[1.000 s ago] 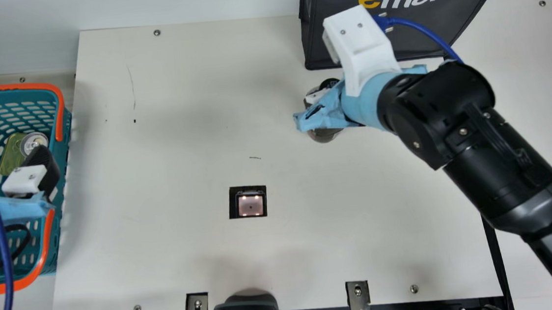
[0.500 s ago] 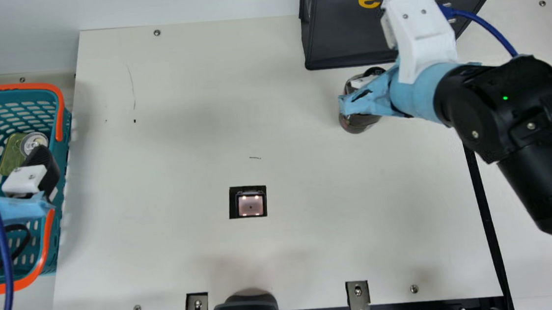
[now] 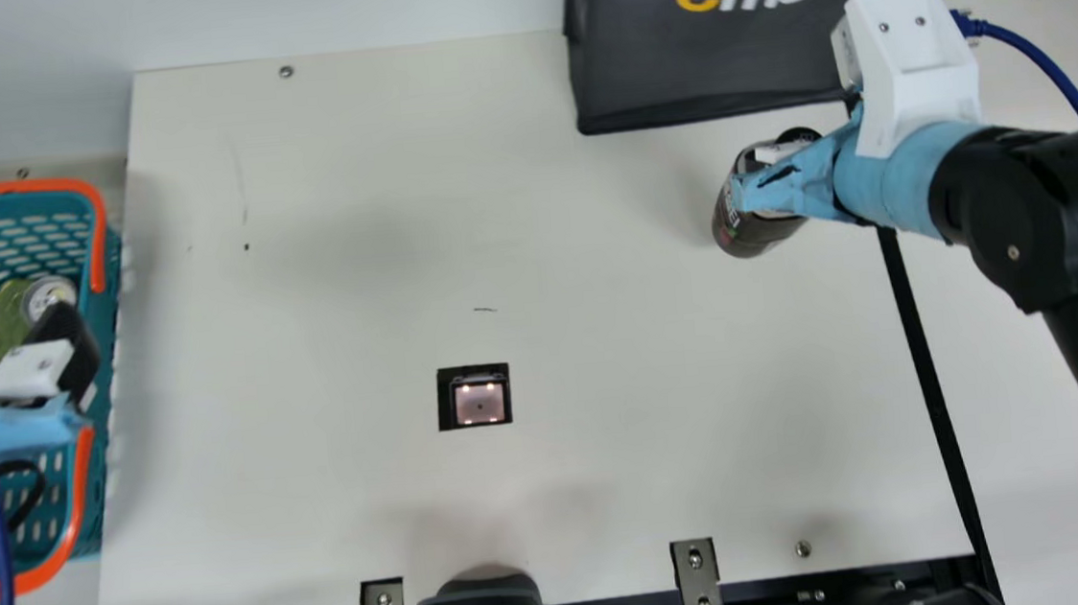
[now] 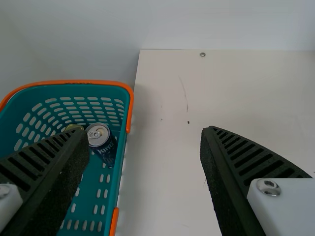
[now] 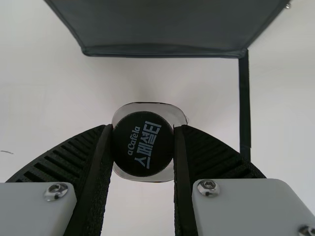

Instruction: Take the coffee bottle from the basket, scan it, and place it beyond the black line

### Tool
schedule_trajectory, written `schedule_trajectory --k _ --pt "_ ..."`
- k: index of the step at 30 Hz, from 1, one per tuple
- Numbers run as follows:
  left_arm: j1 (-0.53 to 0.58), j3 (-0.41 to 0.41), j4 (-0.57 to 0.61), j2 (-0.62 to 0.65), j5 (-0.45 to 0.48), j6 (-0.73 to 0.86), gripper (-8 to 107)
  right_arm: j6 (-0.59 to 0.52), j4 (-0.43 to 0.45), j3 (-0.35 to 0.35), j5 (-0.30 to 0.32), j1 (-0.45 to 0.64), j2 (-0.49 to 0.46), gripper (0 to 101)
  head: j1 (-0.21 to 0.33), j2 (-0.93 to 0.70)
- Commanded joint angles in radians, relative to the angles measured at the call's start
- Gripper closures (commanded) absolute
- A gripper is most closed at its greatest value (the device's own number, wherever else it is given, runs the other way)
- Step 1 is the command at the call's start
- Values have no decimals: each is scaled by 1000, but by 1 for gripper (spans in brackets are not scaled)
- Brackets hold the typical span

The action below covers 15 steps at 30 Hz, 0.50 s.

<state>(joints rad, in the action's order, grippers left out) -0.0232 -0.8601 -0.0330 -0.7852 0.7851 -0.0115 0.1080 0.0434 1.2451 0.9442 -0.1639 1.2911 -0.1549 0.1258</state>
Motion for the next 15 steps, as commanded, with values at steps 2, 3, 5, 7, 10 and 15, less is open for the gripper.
schedule_trajectory --k 2,3,5,7,10,15 --pt "0 0 0 0 0 0 9 -12 -12 -20 -7 52 -16 101 17 112" --pt "0 0 0 0 0 0 9 -15 -17 -26 -8 69 -21 101 17 135" --pt "0 0 0 0 0 0 9 -24 -26 -38 -12 107 -30 101 17 182" --pt "0 0 0 0 0 0 9 -33 -36 -48 -16 148 -37 101 17 228" --pt "0 0 0 0 0 0 9 -48 -50 -57 -22 209 -43 101 17 251" --pt "0 0 0 0 0 0 9 -74 -71 -60 -35 303 -41 101 17 251"
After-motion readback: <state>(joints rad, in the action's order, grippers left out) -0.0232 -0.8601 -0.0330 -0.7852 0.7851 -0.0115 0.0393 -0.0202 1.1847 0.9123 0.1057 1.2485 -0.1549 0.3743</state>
